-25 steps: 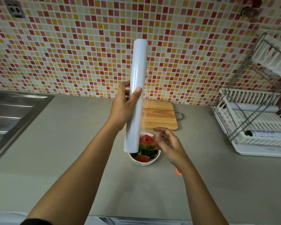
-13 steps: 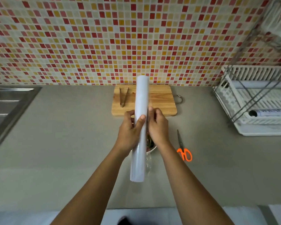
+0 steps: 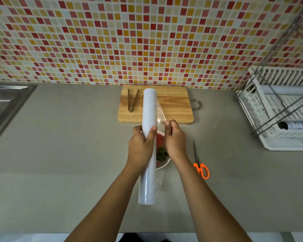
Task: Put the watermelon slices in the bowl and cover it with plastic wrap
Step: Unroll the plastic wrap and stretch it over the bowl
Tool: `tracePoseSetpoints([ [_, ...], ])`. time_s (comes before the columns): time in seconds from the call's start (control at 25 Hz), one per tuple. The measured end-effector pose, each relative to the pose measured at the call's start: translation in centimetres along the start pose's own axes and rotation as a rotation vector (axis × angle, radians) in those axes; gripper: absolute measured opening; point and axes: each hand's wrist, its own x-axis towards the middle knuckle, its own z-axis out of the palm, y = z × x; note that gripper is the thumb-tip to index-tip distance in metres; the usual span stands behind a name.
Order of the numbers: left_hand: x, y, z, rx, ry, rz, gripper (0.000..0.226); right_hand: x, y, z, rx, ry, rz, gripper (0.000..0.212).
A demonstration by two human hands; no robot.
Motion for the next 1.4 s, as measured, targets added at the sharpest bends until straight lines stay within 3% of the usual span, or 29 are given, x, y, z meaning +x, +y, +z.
tracePoseSetpoints([
  [0.24, 0.7, -1.1, 0.3, -0.041, -0.093, -0.088, 0.036, 0.8, 2.2, 0.0, -0.003, -0.028, 0.057, 0.030],
  [0.44, 0.1, -1.4, 0.7, -0.071, -0.117, -0.080, 0.036, 3.4, 1.3, -0.5, 0.350, -0.265, 0.307, 0.047],
  [0.52, -0.2, -1.5, 1.1, -0.054, -0.125, -0.073, 0.036, 5.5, 0.1, -0.4, 0.381, -0.242, 0.333, 0.046],
  [0.68, -0.5, -1.4, 1.6, -0.050, -0.134, -0.040, 0.040, 8.4, -0.8, -0.3, 0.361, -0.120, 0.330, 0.016],
  [0.88, -0.5, -0.9, 1.7, -0.069, -0.112, -0.024, 0.032, 7.7, -1.2, -0.8, 0.444, 0.077, 0.341, 0.019],
  [0.96, -0.5, -0.7, 1.5, -0.054, -0.105, -0.008, 0.033, 5.6, -0.8, -1.1, 0.465, 0.007, 0.407, 0.040],
  [1.12, 0.5, 0.5, 0.5, -0.044, -0.050, 0.010, 0.033, -0.8, 1.2, -1.3, 0.355, -0.320, 0.476, 0.065],
  [1.2, 1.2, 1.3, 0.2, -0.043, -0.014, 0.017, 0.030, -3.3, 1.9, -0.6, 0.356, -0.328, 0.448, 0.058],
  [1.28, 1.6, 2.0, 0.2, -0.034, 0.009, 0.032, 0.028, -4.4, 2.1, -0.1, 0.356, -0.198, 0.366, 0.042],
  [1.4, 1.5, 2.6, 0.6, -0.032, 0.013, 0.065, 0.027, -4.5, 2.2, -0.2, 0.320, -0.112, 0.276, 0.034],
])
